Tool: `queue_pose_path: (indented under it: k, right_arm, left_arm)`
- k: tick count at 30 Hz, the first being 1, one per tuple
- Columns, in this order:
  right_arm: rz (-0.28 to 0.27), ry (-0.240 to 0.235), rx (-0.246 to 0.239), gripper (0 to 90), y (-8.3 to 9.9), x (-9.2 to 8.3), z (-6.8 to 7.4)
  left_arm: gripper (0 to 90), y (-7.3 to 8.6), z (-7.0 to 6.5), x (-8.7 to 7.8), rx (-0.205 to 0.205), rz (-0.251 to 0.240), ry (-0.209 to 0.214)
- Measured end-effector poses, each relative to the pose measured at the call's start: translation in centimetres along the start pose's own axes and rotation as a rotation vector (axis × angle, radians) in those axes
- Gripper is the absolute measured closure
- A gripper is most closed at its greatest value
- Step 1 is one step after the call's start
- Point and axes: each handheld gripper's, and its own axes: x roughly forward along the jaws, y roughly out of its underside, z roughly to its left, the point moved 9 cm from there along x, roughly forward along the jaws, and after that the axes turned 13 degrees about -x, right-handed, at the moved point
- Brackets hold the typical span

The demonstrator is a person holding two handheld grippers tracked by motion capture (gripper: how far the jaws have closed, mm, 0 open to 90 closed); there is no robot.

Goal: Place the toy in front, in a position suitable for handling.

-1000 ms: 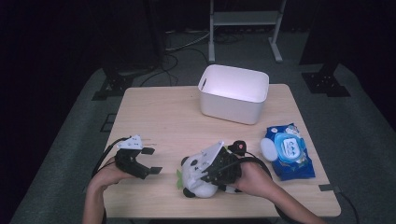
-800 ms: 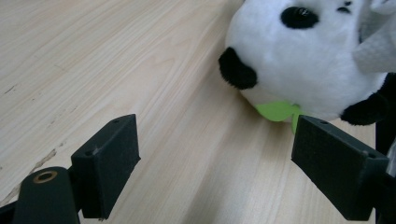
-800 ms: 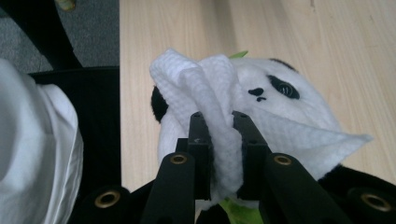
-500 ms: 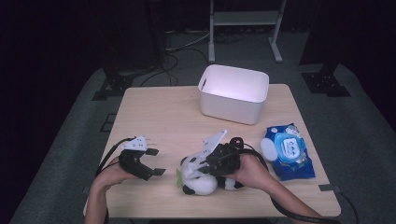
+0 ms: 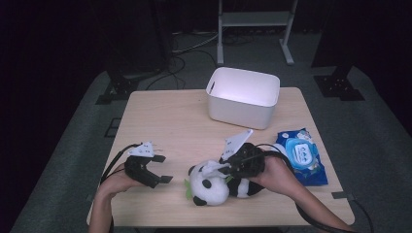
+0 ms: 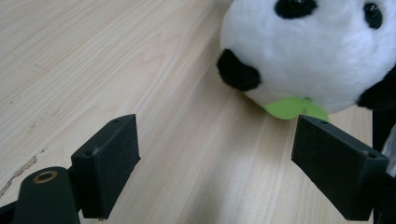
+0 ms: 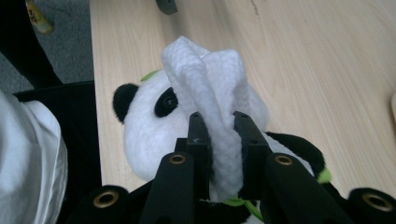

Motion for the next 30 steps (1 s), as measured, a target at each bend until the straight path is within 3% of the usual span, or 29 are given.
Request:
queue_pose_path:
  k: [8,18,24,30]
  right_arm:
    - [-0.011,0.022,0.023,78.0,0.7,-1.1,-0.4]
    - [0.012,-0.068,-0.008,78.1,0.1,1.6,1.3]
    - [0.009,-0.148,-0.021,78.1,-0.2,2.9,2.9]
    - [0.002,-0.142,-0.019,78.1,-0.4,3.3,2.8]
  left_arm:
    - [13.7,0.0,-0.2,0.3,0.011,0.011,0.005]
    - [13.7,-0.1,-0.3,0.2,0.011,0.006,0.009]
    - [13.7,-0.1,-0.3,0.1,0.012,0.004,0.011]
    - [13.7,-0.3,-0.7,0.4,0.020,0.002,0.029]
